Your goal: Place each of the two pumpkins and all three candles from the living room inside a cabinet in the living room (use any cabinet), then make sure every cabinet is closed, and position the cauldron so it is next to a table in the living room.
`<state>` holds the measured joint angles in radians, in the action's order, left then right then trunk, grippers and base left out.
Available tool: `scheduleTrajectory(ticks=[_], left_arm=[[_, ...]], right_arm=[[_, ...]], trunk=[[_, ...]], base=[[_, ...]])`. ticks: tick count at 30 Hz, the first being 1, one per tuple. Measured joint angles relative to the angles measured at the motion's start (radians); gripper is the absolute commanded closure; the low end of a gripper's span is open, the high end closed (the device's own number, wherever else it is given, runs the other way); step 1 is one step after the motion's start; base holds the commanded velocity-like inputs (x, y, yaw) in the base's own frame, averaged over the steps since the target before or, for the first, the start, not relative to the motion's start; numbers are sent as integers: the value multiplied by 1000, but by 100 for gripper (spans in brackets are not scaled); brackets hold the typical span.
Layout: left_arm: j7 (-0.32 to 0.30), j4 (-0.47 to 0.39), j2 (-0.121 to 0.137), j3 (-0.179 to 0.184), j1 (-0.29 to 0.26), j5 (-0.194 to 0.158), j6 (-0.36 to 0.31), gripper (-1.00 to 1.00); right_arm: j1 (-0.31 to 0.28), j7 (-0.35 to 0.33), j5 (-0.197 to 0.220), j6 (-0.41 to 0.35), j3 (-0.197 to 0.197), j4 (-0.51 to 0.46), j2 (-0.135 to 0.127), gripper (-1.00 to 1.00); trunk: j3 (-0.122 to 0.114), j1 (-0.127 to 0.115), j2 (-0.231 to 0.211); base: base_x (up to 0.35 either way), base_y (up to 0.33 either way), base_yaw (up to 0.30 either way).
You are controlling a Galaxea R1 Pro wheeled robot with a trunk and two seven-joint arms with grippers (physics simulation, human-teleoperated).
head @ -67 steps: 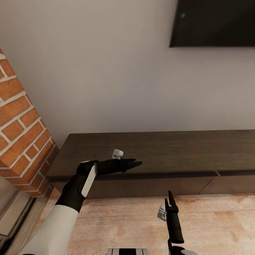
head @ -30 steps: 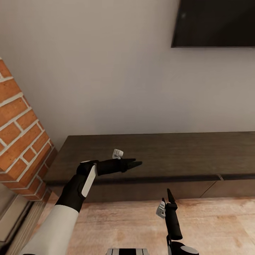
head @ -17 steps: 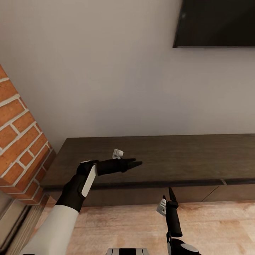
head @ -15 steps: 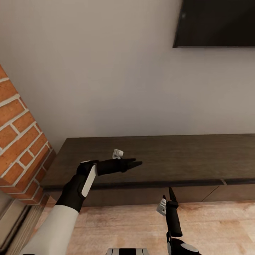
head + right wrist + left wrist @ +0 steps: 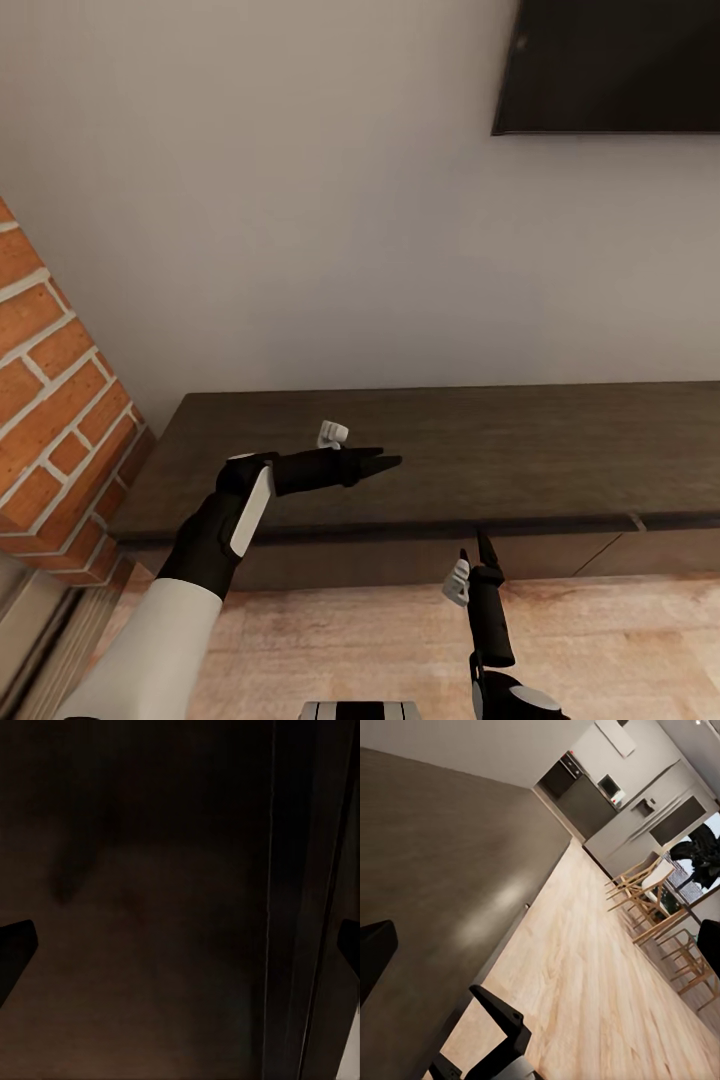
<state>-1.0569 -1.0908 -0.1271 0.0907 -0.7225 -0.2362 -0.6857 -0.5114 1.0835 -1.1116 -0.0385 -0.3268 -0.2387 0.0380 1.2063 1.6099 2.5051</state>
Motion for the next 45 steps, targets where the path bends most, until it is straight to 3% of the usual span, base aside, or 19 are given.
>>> scheduleTrajectory(ticks=[13,14,45], left_arm=[[0,0,0,0,0,0,0,-100],[0,1,0,0,0,0,0,-100],[0,0,0,0,0,0,0,-100]], right_arm=[[2,-2,1,-9,4,-24,3,-100],[2,-2,1,-8,4,-25,3,100],[0,6,-3,-11,19,-39,5,100]], trunk=[[0,0,0],[0,0,0],[0,0,0]], base=[[0,0,0],[0,0,0],[-21,0,0]])
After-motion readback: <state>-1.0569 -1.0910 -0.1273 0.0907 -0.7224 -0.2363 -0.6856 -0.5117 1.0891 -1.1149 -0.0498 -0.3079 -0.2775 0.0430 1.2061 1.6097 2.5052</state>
